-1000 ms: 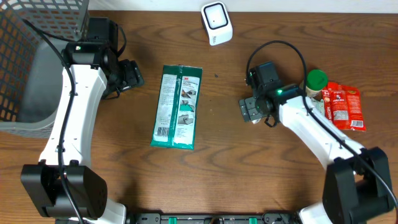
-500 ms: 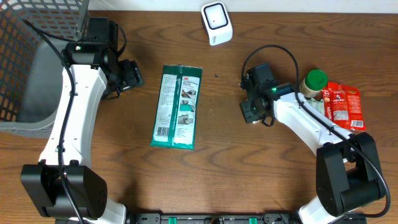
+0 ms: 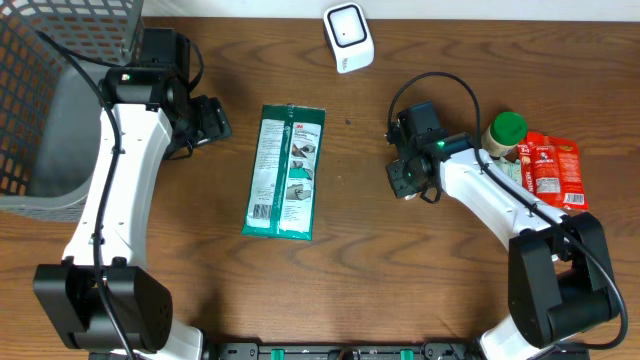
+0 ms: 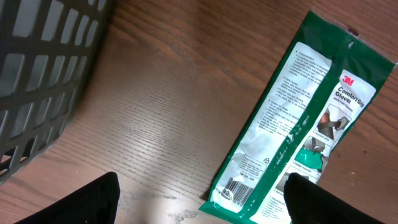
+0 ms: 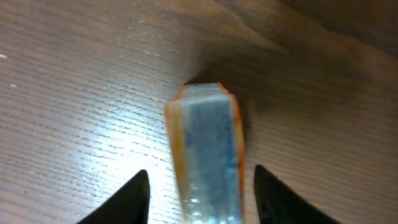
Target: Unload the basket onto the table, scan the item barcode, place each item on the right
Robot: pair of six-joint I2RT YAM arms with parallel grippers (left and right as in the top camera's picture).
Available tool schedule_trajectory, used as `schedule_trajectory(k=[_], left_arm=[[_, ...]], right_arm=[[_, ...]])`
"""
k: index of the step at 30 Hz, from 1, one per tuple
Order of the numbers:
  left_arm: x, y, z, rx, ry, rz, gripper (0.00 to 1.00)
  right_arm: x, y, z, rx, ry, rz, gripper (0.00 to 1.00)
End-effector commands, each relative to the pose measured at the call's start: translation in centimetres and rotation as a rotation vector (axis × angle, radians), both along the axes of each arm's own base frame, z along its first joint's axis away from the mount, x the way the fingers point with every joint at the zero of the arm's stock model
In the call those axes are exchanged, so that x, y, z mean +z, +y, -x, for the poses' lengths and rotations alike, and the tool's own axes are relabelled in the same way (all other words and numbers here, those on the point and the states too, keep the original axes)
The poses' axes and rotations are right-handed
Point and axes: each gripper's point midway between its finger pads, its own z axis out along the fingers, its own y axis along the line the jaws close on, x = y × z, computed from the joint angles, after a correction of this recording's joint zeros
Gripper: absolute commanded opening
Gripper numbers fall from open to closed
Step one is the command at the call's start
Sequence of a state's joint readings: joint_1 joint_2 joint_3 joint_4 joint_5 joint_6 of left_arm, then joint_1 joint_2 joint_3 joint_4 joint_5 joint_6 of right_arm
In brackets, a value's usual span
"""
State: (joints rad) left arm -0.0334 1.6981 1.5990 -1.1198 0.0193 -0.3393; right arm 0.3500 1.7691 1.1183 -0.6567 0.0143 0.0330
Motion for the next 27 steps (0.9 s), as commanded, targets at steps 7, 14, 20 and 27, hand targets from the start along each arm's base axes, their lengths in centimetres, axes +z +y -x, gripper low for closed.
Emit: schedule_trajectory(k=[7, 14, 20, 27], left_arm=[[0.6, 0.4, 0.1, 0.002, -0.014, -0.013, 0.85], [0.6, 0.4, 0.1, 0.002, -0.014, -0.013, 0.85], [0.6, 0.4, 0.1, 0.002, -0.014, -0.013, 0.85], [0.6, 0.4, 0.1, 0.002, -0.014, -0.013, 0.85]], right_arm=[[-0.7, -0.1, 0.5, 0.007, 0.020, 0.005, 0.44], [-0.7, -0.1, 0.5, 0.007, 0.019, 0.004, 0.38], [-0.4, 0.4, -0.7, 0.007, -0.029, -0.013, 0.46], [-0.4, 0.1, -0.8, 0.003, -0.036, -0.001, 0.38]])
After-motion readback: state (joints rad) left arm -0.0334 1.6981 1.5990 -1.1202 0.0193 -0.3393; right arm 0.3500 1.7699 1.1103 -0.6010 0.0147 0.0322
